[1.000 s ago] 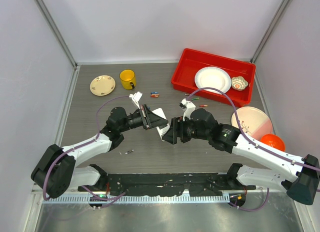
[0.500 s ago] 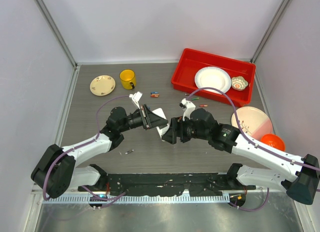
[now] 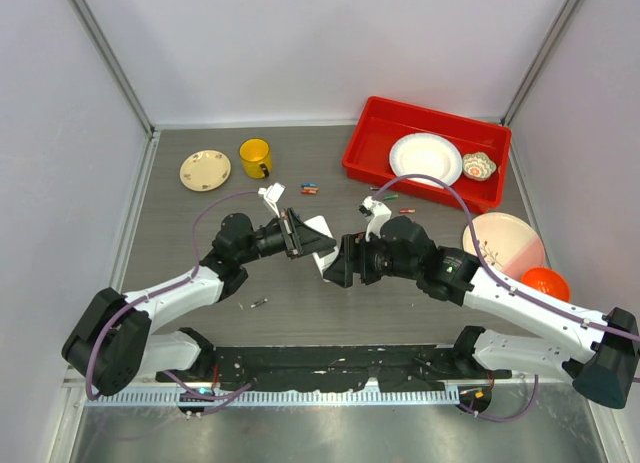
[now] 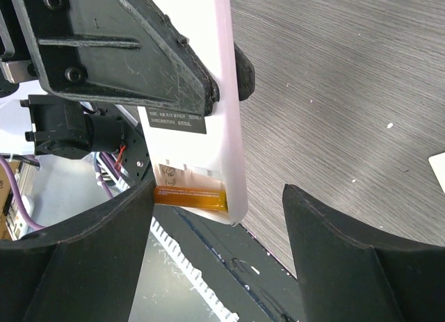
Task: Load the batteries into the remote control
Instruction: Load the battery into the remote control.
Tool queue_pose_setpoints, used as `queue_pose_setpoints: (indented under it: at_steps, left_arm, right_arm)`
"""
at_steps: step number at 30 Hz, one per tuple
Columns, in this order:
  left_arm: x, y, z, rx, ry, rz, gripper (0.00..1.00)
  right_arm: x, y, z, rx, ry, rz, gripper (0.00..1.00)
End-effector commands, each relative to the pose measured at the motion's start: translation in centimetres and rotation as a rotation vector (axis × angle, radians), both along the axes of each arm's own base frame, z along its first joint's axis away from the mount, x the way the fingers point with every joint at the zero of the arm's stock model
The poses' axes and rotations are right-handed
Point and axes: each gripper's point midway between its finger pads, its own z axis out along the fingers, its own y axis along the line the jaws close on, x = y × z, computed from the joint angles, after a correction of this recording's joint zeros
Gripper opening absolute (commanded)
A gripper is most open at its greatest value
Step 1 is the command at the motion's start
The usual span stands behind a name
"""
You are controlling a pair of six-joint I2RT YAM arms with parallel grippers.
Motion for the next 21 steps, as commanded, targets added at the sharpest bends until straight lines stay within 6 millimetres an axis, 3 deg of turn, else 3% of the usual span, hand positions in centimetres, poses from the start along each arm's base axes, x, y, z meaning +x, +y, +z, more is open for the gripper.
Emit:
queue_pose_setpoints:
  at_steps: [1,21]
  left_arm:
    - [-1.02,-0.25,3.60,-0.078,-0.086,-0.058,0.00]
    - [-0.97,-0.28,3.42,-0.075,-0.082,-0.058,0.00]
  right_arm:
    - [1.03,-1.03,0.10,-0.021,-0.022,-0.061,0.79]
    - [0.92,-0.84,0.32,-0.008,-0.017,-0.055,0.86]
